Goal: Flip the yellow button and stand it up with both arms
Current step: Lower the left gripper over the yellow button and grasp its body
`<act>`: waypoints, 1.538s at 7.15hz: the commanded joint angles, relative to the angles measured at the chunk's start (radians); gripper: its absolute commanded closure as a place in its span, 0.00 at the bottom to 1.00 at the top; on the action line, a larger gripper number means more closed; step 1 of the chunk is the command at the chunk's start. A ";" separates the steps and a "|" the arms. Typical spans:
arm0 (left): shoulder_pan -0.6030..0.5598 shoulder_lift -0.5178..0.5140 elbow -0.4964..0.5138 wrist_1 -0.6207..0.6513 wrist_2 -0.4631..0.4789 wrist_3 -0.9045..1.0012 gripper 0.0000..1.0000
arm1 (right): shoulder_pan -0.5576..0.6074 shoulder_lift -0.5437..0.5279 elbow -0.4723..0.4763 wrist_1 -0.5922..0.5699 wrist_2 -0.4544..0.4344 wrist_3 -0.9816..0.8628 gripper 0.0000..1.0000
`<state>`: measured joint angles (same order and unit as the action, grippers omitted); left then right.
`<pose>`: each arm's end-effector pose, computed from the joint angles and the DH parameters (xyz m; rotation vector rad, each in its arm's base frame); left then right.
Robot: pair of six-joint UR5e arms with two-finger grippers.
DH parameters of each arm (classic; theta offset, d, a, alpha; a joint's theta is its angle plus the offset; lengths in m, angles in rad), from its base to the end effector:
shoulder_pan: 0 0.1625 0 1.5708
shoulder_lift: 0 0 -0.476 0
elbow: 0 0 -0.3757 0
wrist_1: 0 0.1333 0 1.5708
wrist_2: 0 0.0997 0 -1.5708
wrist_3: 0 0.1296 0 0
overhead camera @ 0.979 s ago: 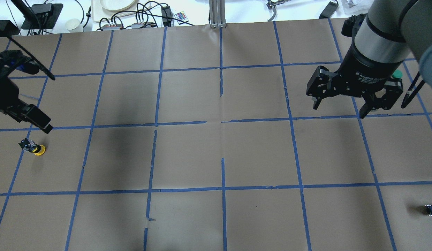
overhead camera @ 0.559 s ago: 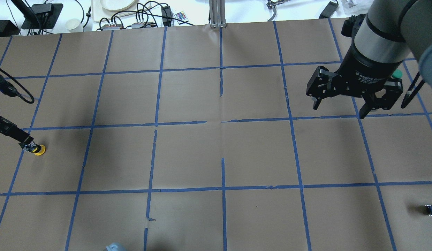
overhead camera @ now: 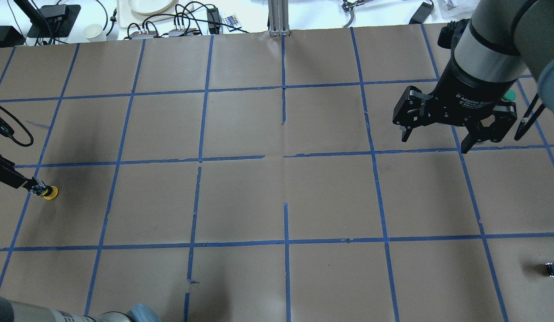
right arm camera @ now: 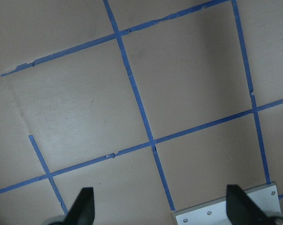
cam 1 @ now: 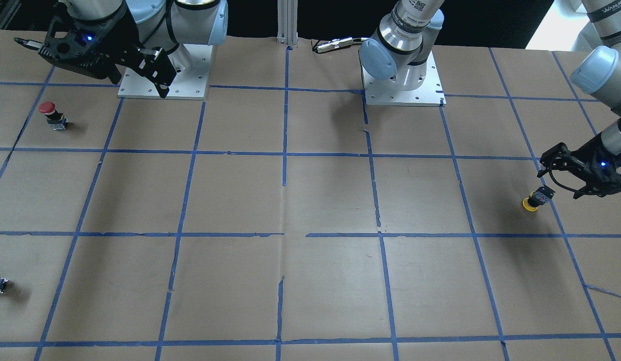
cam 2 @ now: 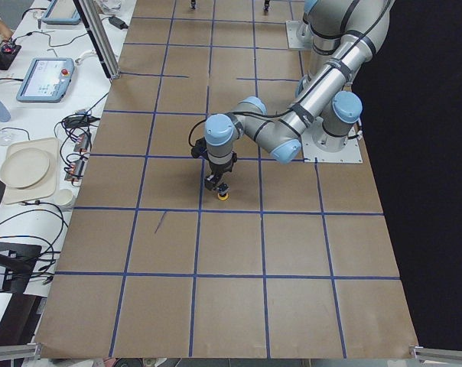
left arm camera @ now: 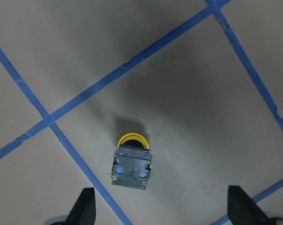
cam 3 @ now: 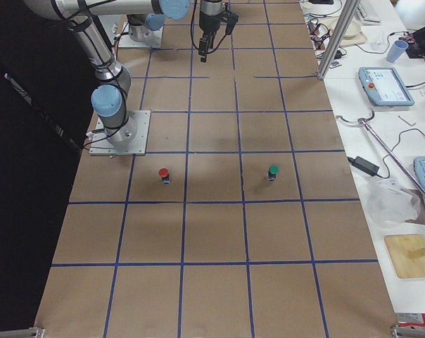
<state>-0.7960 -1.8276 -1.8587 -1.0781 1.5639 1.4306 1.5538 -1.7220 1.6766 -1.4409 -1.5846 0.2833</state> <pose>0.2784 -0.4762 0.2936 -0.9955 -2.9273 -0.0268 0.1248 -0.3942 0.5126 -0.4649 -3.0792 -0.1276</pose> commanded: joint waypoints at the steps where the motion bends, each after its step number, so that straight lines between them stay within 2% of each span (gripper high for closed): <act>1: -0.003 -0.016 -0.042 0.018 0.002 0.018 0.01 | 0.000 -0.005 0.000 0.000 0.005 0.005 0.00; 4: -0.003 -0.048 -0.050 0.134 0.010 0.022 0.02 | 0.000 -0.002 0.000 0.001 0.003 -0.001 0.00; 7: -0.002 -0.058 -0.071 0.150 0.013 0.027 0.03 | 0.000 -0.007 -0.002 0.004 0.012 0.005 0.00; 9: -0.002 -0.061 -0.080 0.152 0.013 0.027 0.13 | 0.002 -0.008 -0.002 0.013 0.006 -0.001 0.00; 10: -0.002 -0.062 -0.082 0.150 0.015 0.027 0.23 | 0.000 -0.008 -0.003 0.010 0.012 -0.001 0.00; 11: -0.002 -0.061 -0.080 0.152 0.024 0.028 0.38 | 0.002 -0.010 -0.003 0.011 0.003 -0.004 0.00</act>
<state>-0.7977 -1.8886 -1.9384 -0.9274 1.5804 1.4577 1.5546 -1.7307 1.6741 -1.4307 -1.5765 0.2817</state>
